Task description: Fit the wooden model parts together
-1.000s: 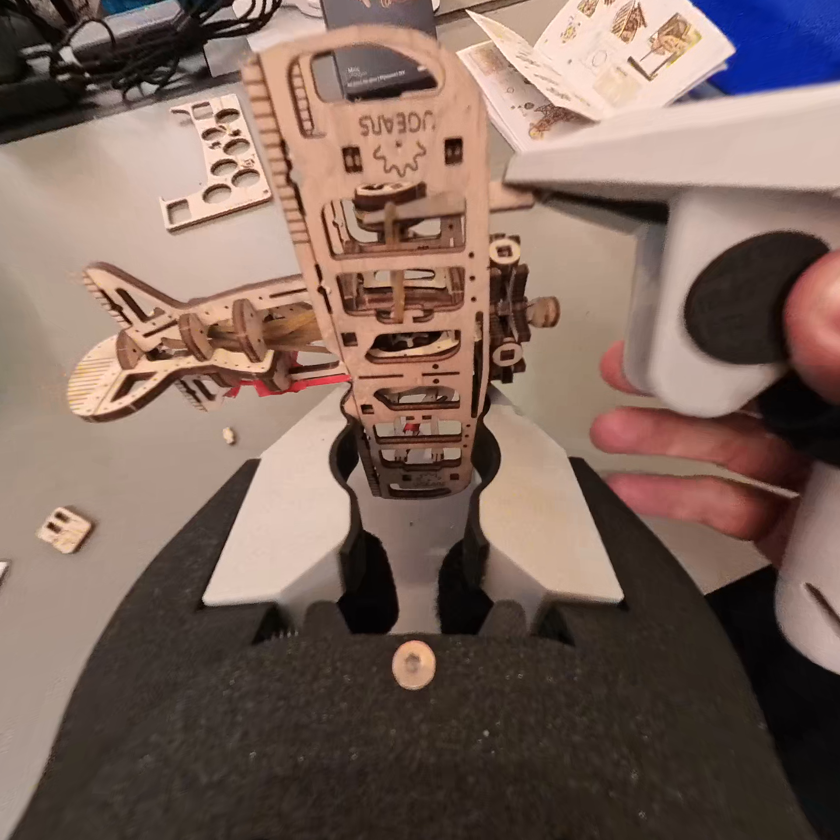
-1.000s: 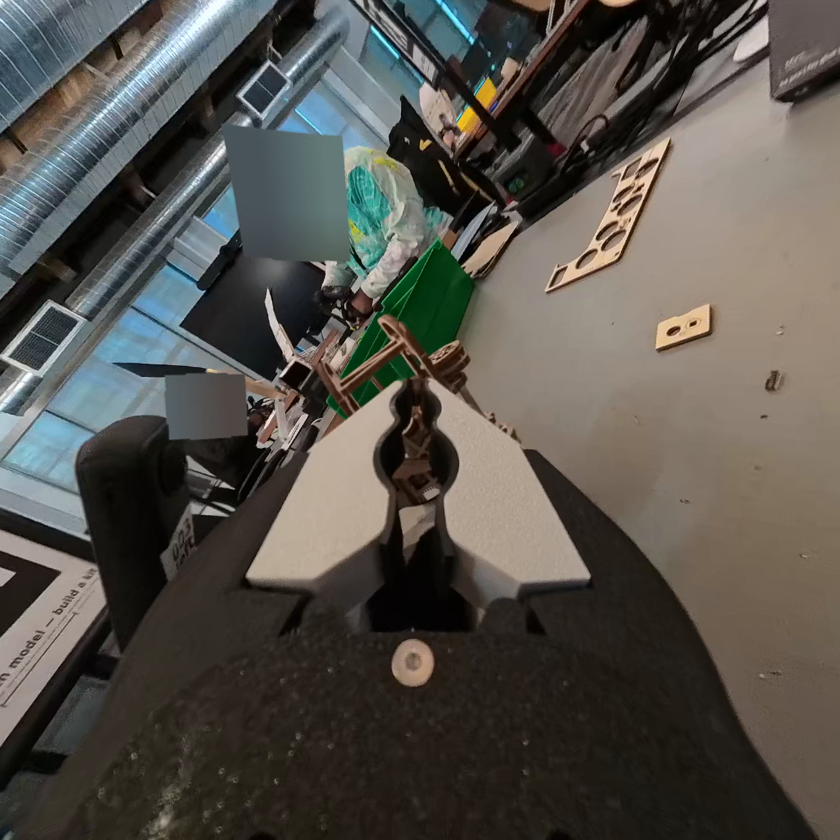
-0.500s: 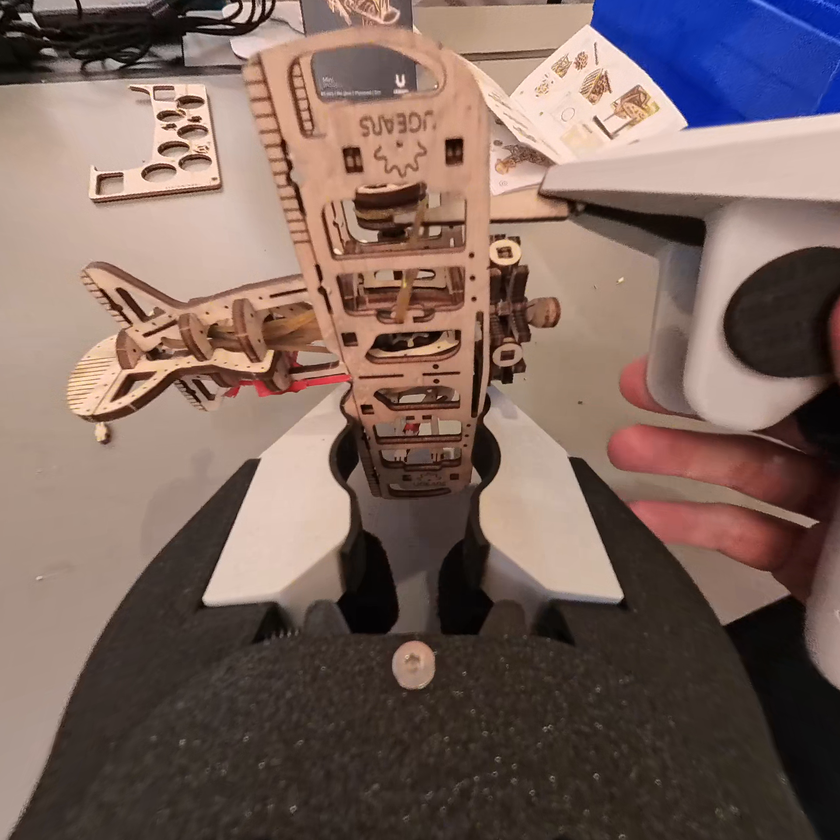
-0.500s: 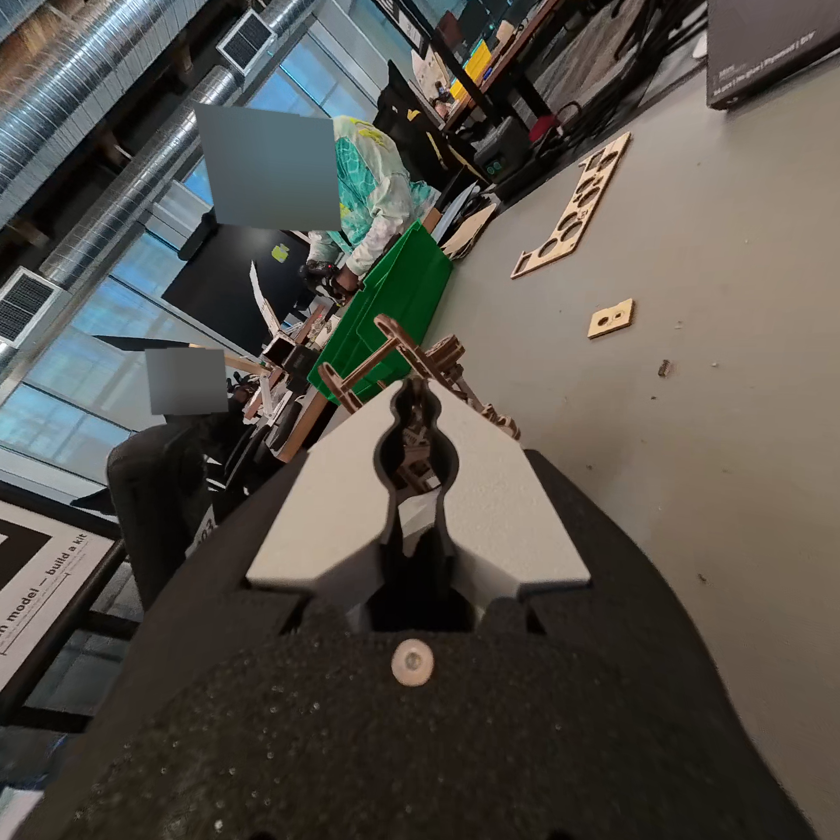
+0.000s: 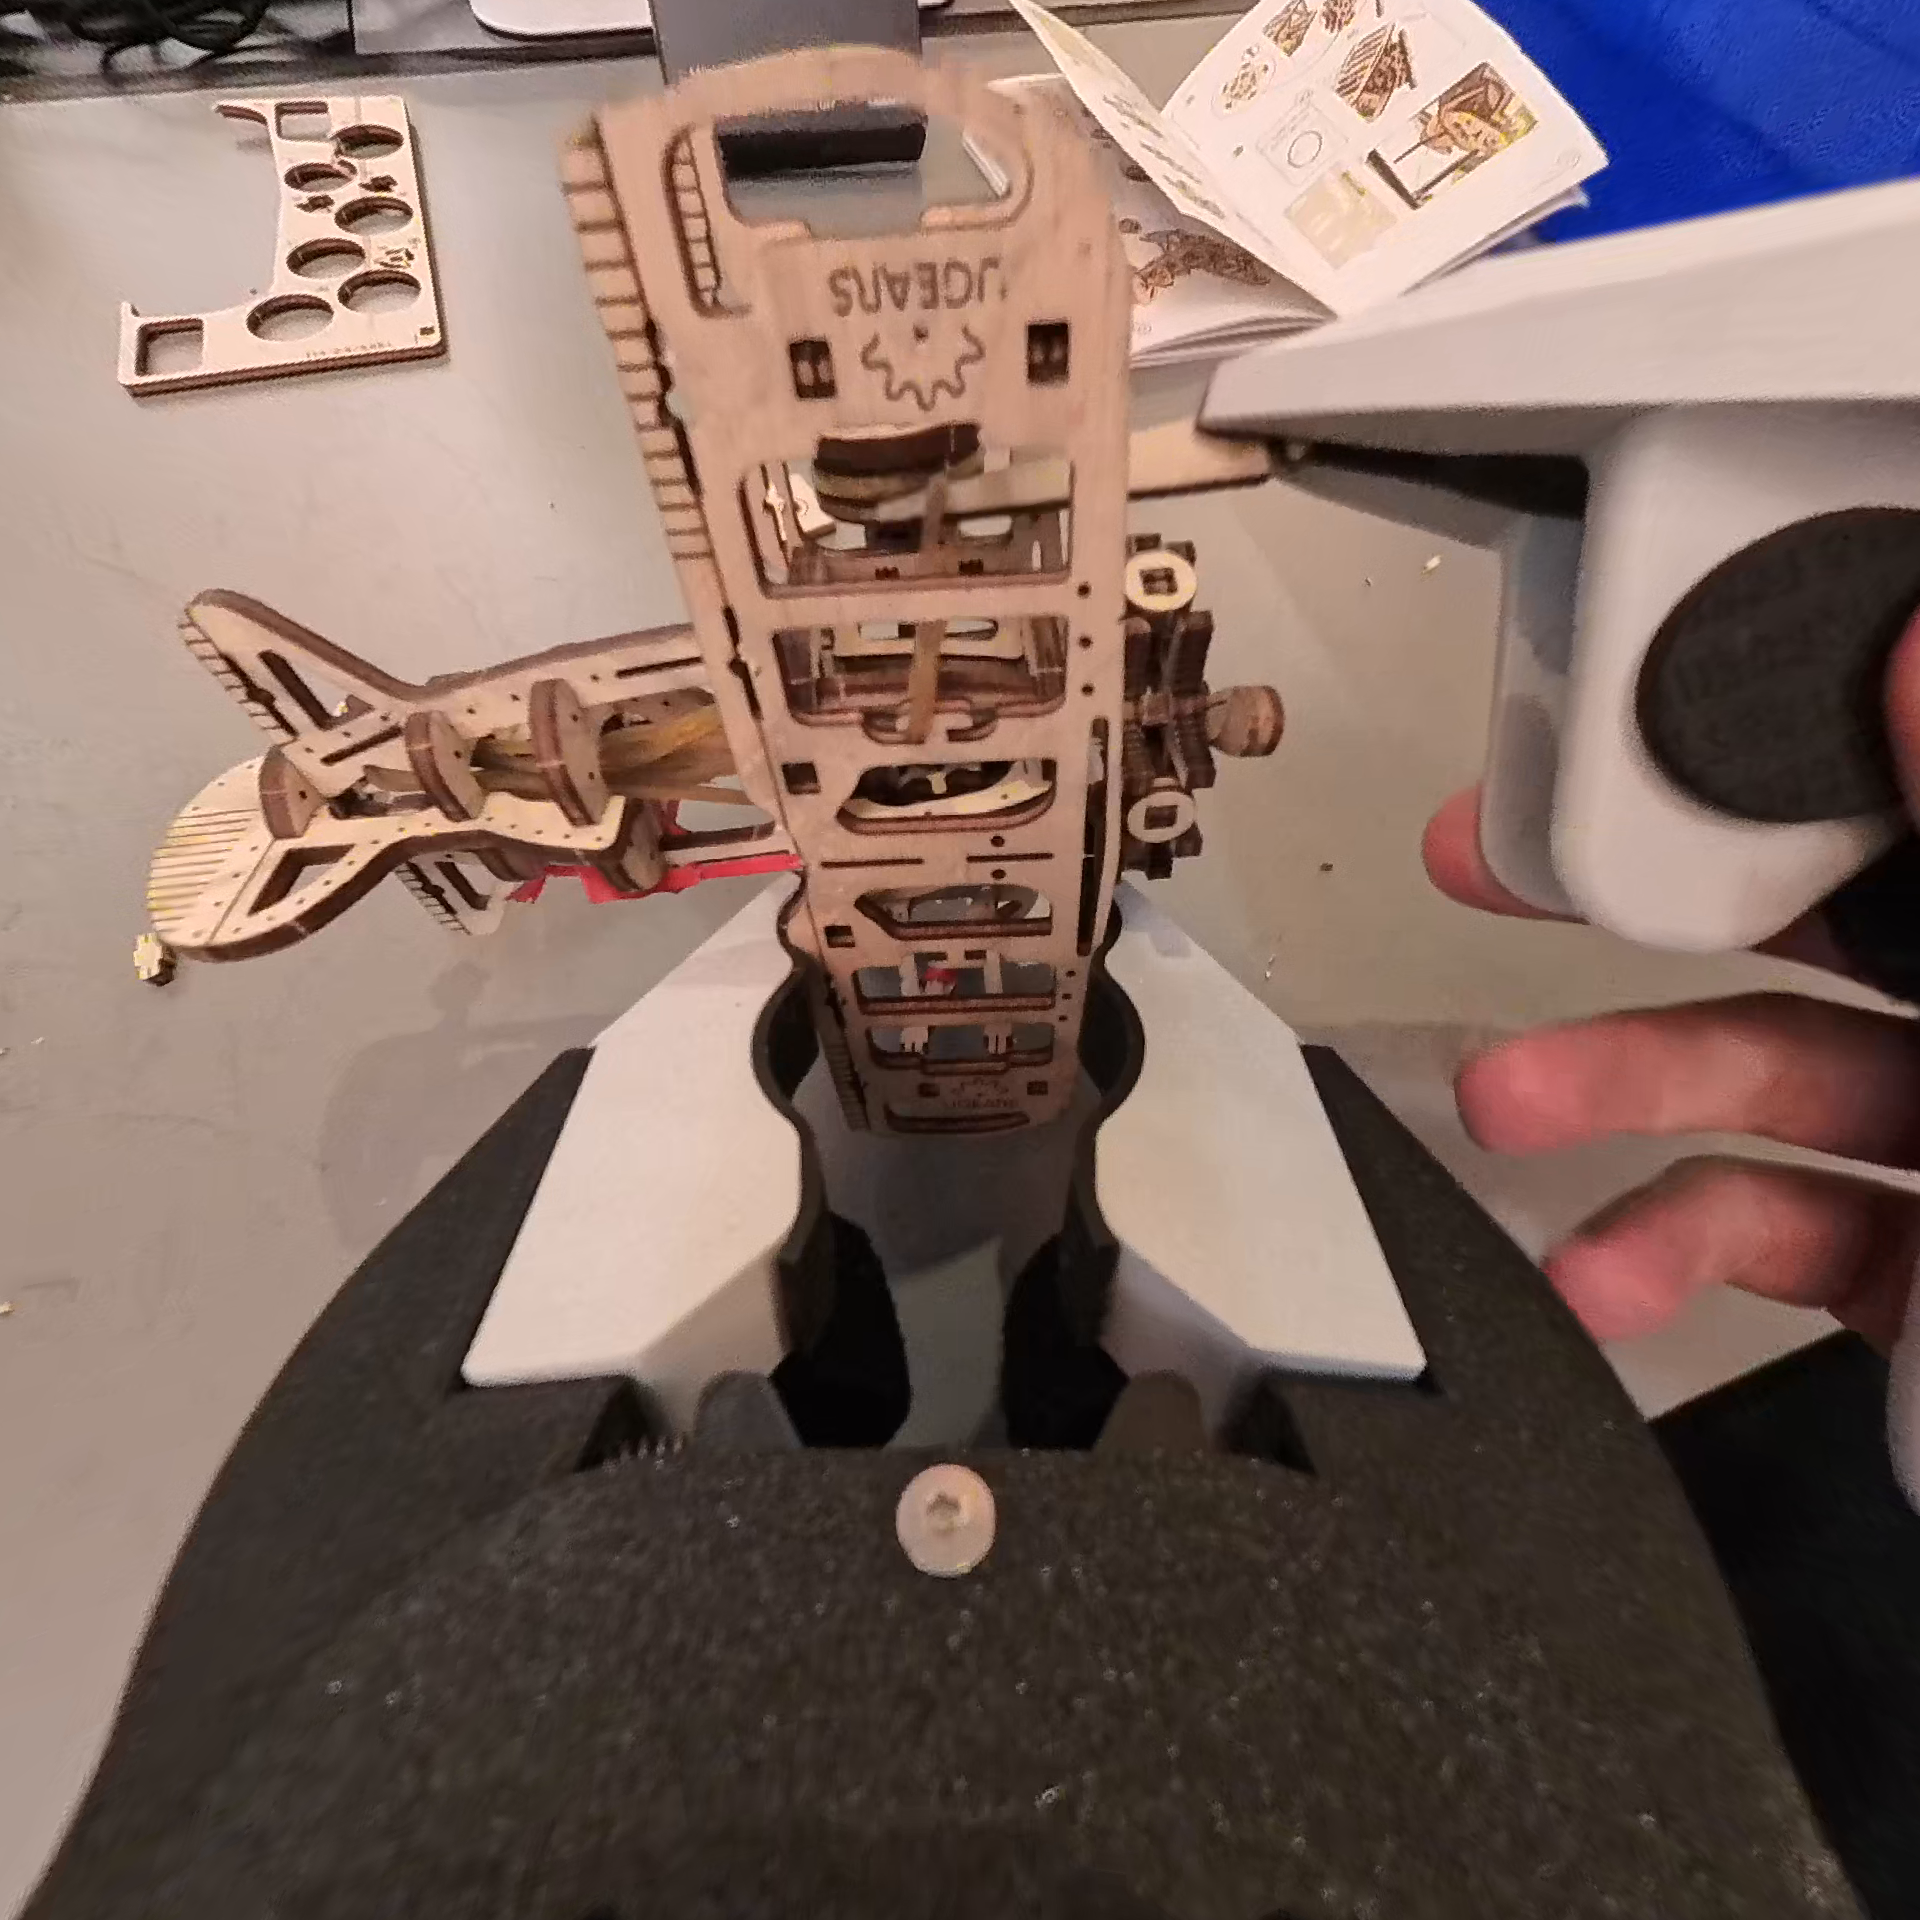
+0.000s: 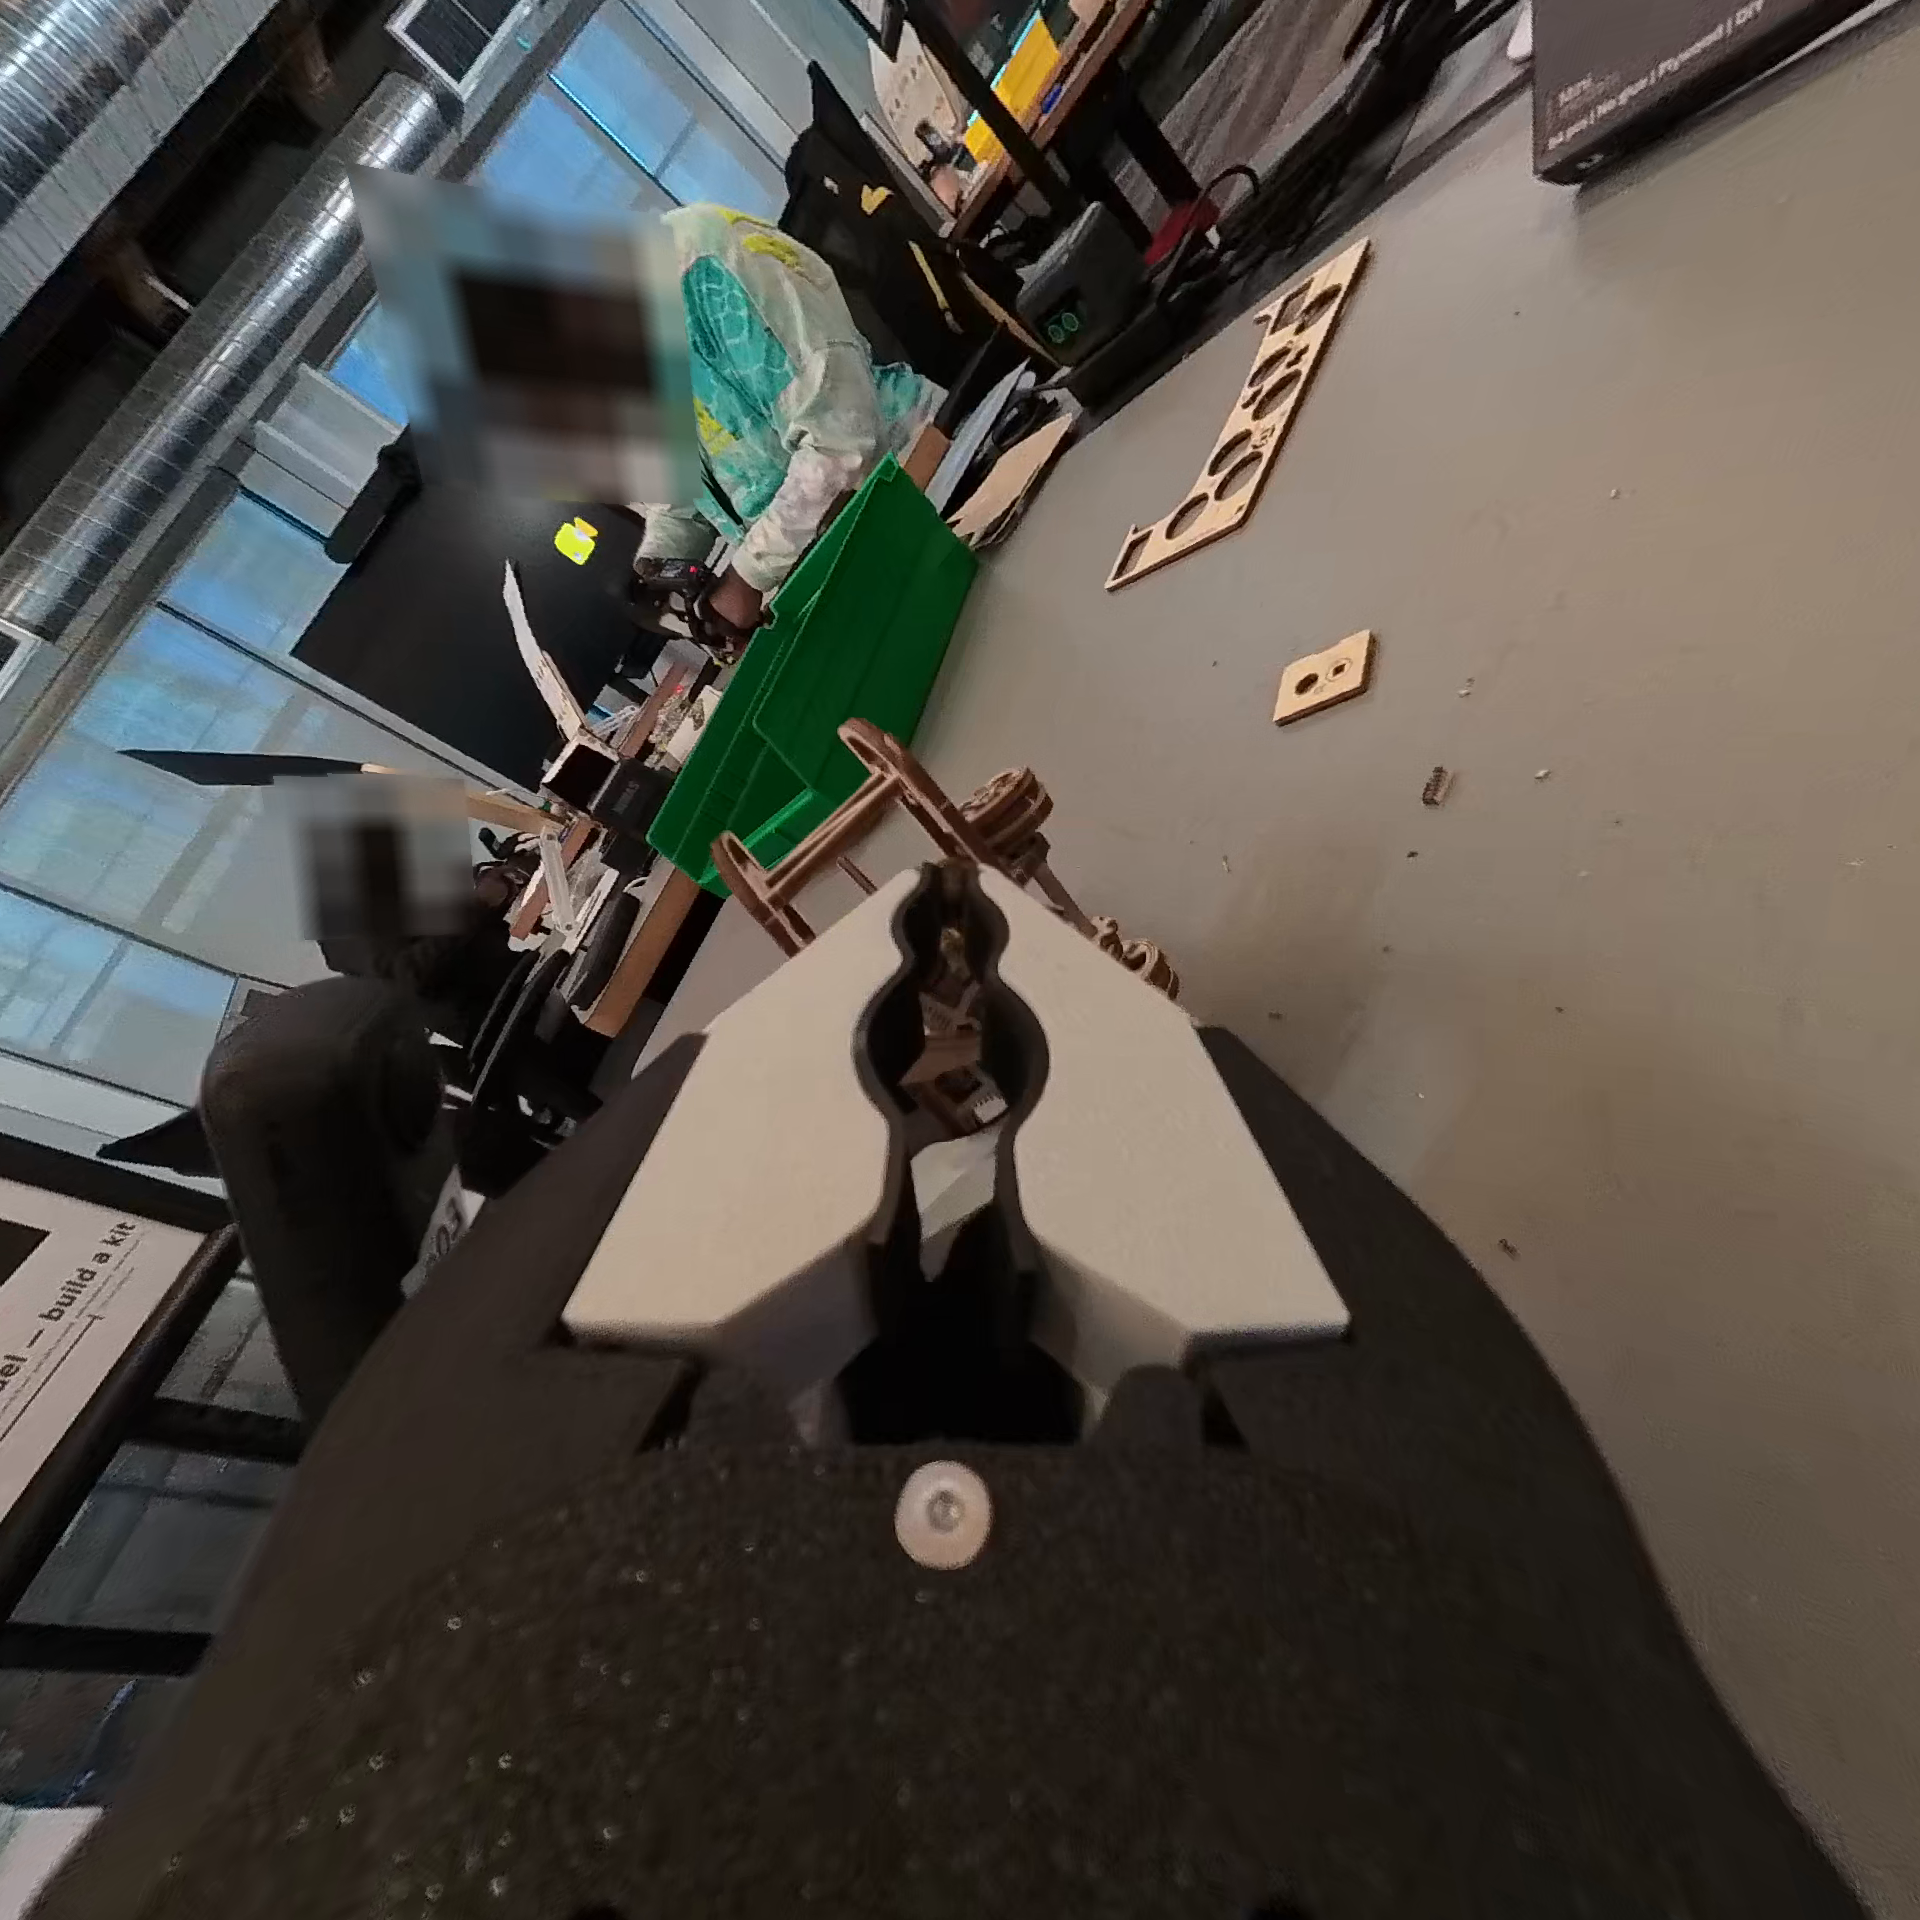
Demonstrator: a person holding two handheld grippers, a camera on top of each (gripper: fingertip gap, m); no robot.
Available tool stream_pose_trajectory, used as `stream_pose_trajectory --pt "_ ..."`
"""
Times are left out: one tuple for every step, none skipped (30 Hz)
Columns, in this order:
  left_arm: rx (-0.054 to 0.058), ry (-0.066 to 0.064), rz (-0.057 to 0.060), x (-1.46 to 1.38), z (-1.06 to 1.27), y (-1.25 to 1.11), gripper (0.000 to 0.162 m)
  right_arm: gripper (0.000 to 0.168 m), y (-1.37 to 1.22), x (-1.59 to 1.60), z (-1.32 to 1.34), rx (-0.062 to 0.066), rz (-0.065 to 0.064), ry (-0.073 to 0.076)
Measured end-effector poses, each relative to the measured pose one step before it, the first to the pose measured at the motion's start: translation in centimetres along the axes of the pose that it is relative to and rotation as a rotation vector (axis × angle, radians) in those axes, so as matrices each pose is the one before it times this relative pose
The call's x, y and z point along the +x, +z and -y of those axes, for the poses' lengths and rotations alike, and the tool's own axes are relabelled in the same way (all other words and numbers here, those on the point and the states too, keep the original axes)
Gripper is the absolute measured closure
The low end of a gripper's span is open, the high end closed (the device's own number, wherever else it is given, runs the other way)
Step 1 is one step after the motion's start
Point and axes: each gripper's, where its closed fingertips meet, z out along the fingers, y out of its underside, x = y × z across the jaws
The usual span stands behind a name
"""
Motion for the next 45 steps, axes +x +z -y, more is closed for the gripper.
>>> stream_pose_trajectory --pt "-0.0048 0.0001 0.0070 0.054 -0.038 0.024 0.116 0.167 0.001 0.120 -0.126 -0.0034 -0.0059 0.0091" --pt "-0.0006 0.0043 0.0094 0.070 0.015 -0.008 0.116 0.167 -0.038 0.056 -0.016 0.0069 -0.0007 0.0086" --pt "-0.0022 0.0056 0.0072 0.129 -0.008 -0.002 0.116 0.167 -0.001 0.009 -0.110 -0.0005 0.0032 0.0082" --pt "0.0014 0.0035 0.0030 0.181 0.023 -0.012 0.116 0.166 -0.006 0.088 -0.132 -0.0032 0.0002 0.0098" --pt "0.0040 0.0017 0.0000 0.196 0.028 -0.010 0.118 0.167 -0.053 0.095 0.018 0.0054 0.0019 0.0095" --pt "0.0001 0.0007 0.0035 0.129 -0.060 0.022 0.117 0.167 -0.061 0.102 0.089 0.0061 0.0044 0.0103" --pt "-0.0025 0.0006 0.0019 0.130 -0.097 0.058 0.117 0.167 -0.073 0.125 0.083 -0.0001 0.0053 0.0143" --pt "-0.0007 0.0025 -0.0039 0.188 -0.056 0.038 0.117 0.167 -0.089 0.065 0.150 0.0023 0.0086 0.0178" --pt "-0.0022 0.0050 0.0021 0.100 -0.025 0.035 0.117 0.167 -0.075 0.089 0.149 0.0005 0.0064 0.0162" --pt "0.0002 0.0055 -0.0004 0.138 0.031 0.029 0.117 0.167 -0.092 0.136 0.178 0.0017 0.0036 0.0124" --pt "0.0004 0.0021 0.0004 0.102 0.024 -0.005 0.114 0.167 -0.087 0.115 0.180 0.0014 0.0039 0.0096" --pt "-0.0045 0.0012 0.0017 0.066 -0.061 0.009 0.112 0.166 -0.092 0.113 0.238 0.0045 0.0034 0.0071" --pt "-0.0053 0.0032 -0.0070 0.168 -0.068 0.009 0.113 0.167 -0.047 0.158 0.157 -0.0019 -0.0002 0.0086" --pt "-0.0060 0.0038 -0.0061 0.169 -0.079 0.038 0.113 0.166 0.003 0.164 0.088 -0.0049 -0.0003 0.0040" --pt "-0.0014 0.0048 0.0005 0.087 0.006 0.030 0.113 0.166 0.031 0.128 0.064 -0.0042 0.0036 0.0063" --pt "-0.0044 0.0072 0.0005 0.077 -0.037 0.077 0.114 0.166 0.044 0.115 0.029 -0.0038 0.0043 0.0144" --pt "-0.0064 0.0038 -0.0015 0.065 -0.064 0.064 0.114 0.166 0.014 0.094 0.070 0.0001 0.0035 0.0164" --pt "-0.0003 -0.0009 -0.0036 0.050 0.016 -0.007 0.114 0.166 0.008 0.108 0.017 -0.0006 0.0002 0.0090" --pt "-0.0013 -0.0049 -0.0075 0.087 0.023 -0.055 0.114 0.166 0.008 0.120 0.002 -0.0029 -0.0013 0.0032" --pt "-0.0049 -0.0068 -0.0114 0.108 0.011 -0.151 0.114 0.166 0.009 0.141 -0.005 -0.0033 -0.0031 0.0019" --pt "-0.0038 -0.0080 -0.0146 0.153 0.046 -0.278 0.113 0.166 -0.002 0.105 0.071 0.0016 0.0000 0.0036" --pt "-0.0034 -0.0081 -0.0153 0.142 0.072 -0.461 0.110 0.166 0.017 0.050 0.059 -0.0005 0.0041 0.0057" --pt "-0.0064 -0.0066 -0.0179 0.162 0.094 -0.691 0.108 0.166 0.007 0.076 0.043 -0.0033 0.0015 0.0071" --pt "-0.0091 -0.0104 -0.0307 0.317 0.175 -0.975 0.106 0.167 -0.009 0.051 0.095 -0.0001 0.0006 0.0037" --pt "-0.0058 -0.0120 -0.0297 0.181 0.421 -1.281 0.106 0.166 -0.013 -0.047 0.108 -0.0007 0.0051 0.0005" --pt "0.0163 -0.0093 -0.0323 0.015 0.925 -1.423 0.107 0.166 0.007 -0.076 0.028 -0.0071 0.0063 0.0020" --pt "0.0270 0.0034 -0.0646 0.164 1.493 -1.282 0.106 0.167 -0.005 -0.074 0.055 -0.0058 0.0057 0.0038" --pt "0.0070 0.0270 -0.0523 -0.376 1.626 -0.866 0.106 0.167 -0.047 -0.100 0.107 0.0003 0.0069 0.0038" --pt "-0.0270 0.0469 -0.0395 -0.980 1.321 -0.348 0.106 0.167 -0.028 -0.105 0.069 -0.0027 0.0062 0.0024" --pt "-0.0649 0.0516 -0.0650 -1.042 0.752 0.087 0.106 0.167 -0.006 -0.106 0.057 -0.0020 0.0056 0.0020" --pt "-0.0980 0.0215 -0.0999 -0.836 0.117 0.244 0.106 0.167 -0.008 -0.107 0.053 -0.0023 0.0050 0.0033" --pt "-0.1013 -0.0081 -0.1211 -0.659 -0.192 0.202 0.105 0.167 0.022 -0.089 0.029 -0.0034 0.0027 0.0012" --pt "-0.0984 -0.0200 -0.1100 -0.821 -0.555 0.226 0.105 0.167 0.025 -0.112 0.025 -0.0042 0.0024 -0.0024" --pt "-0.0982 -0.0303 -0.0878 -1.032 -0.896 0.265 0.105 0.166 0.056 -0.108 -0.021 -0.0072 0.0006 -0.0050" --pt "-0.0598 -0.0204 -0.0571 -1.116 -0.543 0.308 0.105 0.167 0.081 -0.067 -0.092 -0.0111 -0.0021 -0.0073" --pt "-0.0318 0.0055 -0.0504 -0.700 -0.327 0.340 0.106 0.167 0.036 -0.107 -0.018 -0.0053 0.0014 -0.0067" --pt "-0.0065 0.0027 -0.0269 -0.584 0.063 0.256 0.105 0.167 -0.008 -0.119 0.067 -0.0011 0.0025 -0.0044" --pt "-0.0007 0.0148 -0.0194 -0.313 0.241 0.219 0.104 0.167 -0.045 -0.032 0.115 0.0008 -0.0011 -0.0045" --pt "0.0014 0.0251 -0.0015 -0.395 0.378 0.108 0.103 0.167 -0.063 0.048 0.147 -0.0011 -0.0027 -0.0064" --pt "0.0101 0.0132 0.0086 -0.581 0.467 -0.002 0.104 0.167 -0.136 0.106 0.256 0.0048 -0.0018 -0.0016" --pt "0.0122 -0.0173 -0.0252 -0.212 0.419 0.010 0.104 0.166 -0.206 0.144 0.368 0.0053 0.0007 0.0068" --pt "0.0071 -0.0418 -0.0696 0.390 0.332 0.081 0.104 0.167 -0.255 0.103 0.467 0.0027 0.0059 0.0091" --pt "0.0056 -0.0399 -0.0543 0.196 0.266 0.109 0.106 0.167 -0.257 0.042 0.477 0.0000 0.0114 0.0059" --pt "0.0124 -0.0245 -0.0108 -0.344 0.189 0.111 0.110 0.167 -0.255 0.077 0.427 -0.0048 0.0090 0.0056" --pt "-0.0048 -0.0194 -0.0133 -0.264 -0.093 0.122 0.111 0.167 -0.302 0.132 0.438 -0.0004 0.0026 0.0021"
